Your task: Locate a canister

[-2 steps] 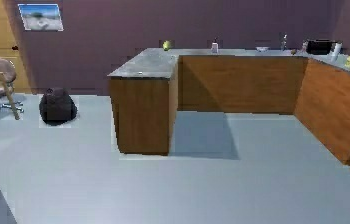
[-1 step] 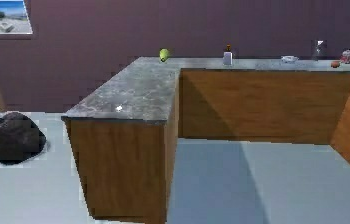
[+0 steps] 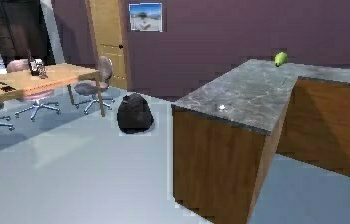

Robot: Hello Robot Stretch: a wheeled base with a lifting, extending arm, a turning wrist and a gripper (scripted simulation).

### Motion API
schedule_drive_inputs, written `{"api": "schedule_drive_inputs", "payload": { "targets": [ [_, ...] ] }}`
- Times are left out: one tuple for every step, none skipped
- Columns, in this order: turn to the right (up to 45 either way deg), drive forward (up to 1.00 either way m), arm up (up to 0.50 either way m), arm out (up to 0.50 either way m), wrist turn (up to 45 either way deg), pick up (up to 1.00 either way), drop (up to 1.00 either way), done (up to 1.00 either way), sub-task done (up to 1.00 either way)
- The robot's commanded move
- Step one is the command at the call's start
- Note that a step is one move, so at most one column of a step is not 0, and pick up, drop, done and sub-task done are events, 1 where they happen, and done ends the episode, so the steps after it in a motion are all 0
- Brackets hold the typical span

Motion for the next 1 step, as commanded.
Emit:
{"api": "schedule_drive_inputs", "payload": {
  "targets": [
    [0.0,0.55,0.0,0.0,0.0,0.0,0.0,0.0,0.0]
  ]
}}
